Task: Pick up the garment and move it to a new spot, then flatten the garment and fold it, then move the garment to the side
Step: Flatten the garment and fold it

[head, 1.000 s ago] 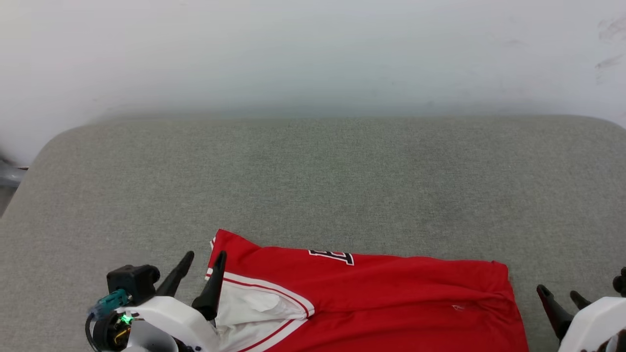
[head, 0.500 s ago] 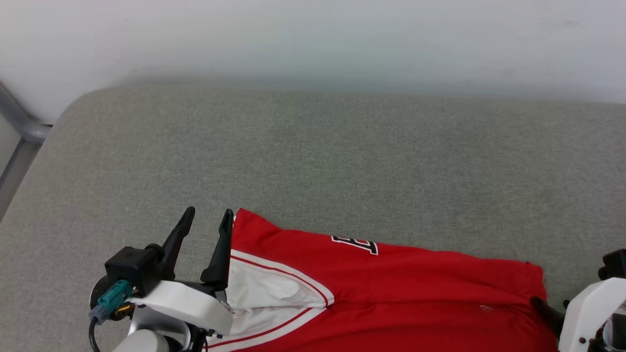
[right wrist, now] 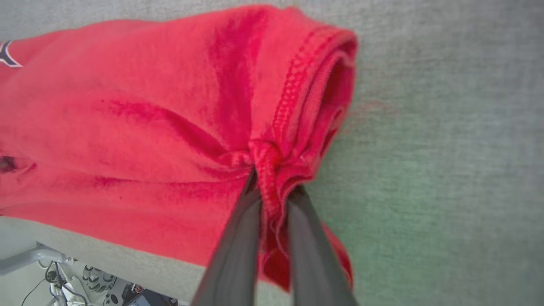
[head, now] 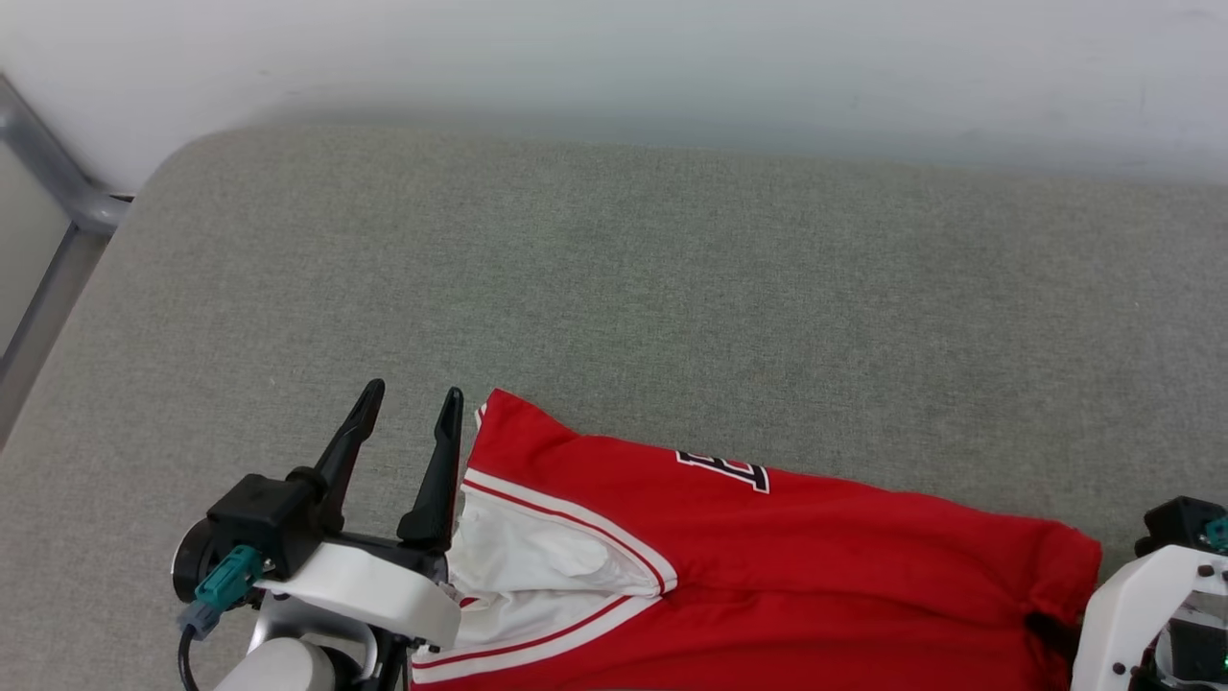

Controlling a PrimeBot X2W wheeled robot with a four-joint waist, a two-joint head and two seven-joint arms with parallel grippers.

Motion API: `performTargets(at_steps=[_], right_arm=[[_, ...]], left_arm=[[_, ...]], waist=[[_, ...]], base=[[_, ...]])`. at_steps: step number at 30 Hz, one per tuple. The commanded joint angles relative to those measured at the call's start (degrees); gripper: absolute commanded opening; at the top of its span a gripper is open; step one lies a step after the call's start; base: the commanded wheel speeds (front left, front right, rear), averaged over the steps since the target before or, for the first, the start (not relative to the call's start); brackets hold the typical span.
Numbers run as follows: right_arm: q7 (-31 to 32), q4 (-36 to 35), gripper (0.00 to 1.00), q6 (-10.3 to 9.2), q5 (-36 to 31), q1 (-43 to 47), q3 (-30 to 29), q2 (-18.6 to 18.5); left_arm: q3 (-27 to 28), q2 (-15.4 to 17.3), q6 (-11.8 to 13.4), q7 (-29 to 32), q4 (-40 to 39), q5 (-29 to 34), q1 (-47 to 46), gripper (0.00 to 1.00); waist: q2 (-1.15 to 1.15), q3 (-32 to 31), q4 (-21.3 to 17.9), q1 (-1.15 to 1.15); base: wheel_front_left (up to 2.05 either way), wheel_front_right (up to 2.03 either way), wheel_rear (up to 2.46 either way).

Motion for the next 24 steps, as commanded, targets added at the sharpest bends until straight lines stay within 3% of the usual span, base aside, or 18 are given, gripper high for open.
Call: performTargets(at_steps=[1, 10, 18, 24], right_arm=[[0.2, 1.2, 0.0, -0.03, 0.5, 0.2, 0.9, 0.8], [-3.1, 0.4, 0.0, -0.05, 0.4, -1.3, -0.7, -2.5], [-0.4, -1.6, 0.0, -0.04, -1.5, 0.8, -11.7, -3.4], [6.5, -3.5, 0.0, -0.03, 4.7, -1.1, -16.6, 2.0]], left_arm=[[0.3, 0.3, 0.1, -0.3, 0.1, 0.3, 0.7, 1.0], [0.9, 0.5, 1.2, -0.4, 1.0, 1.2, 3.9, 1.0], [1.6, 0.5, 1.8, -0.4, 1.9, 1.4, 6.1, 1.0], [2.3, 0.1, 1.8, -0.4, 2.2, 1.3, 7.0, 1.0]], waist=[[0.0, -0.8, -0.4, 0.0], [0.0, -5.2, -2.9, 0.0], [0.0, -7.0, -4.0, 0.0], [0.0, -7.4, -4.4, 0.0]], base=[[0.0, 0.0, 0.0], [0.0, 0.0, 0.0], [0.0, 0.0, 0.0], [0.0, 0.0, 0.0]])
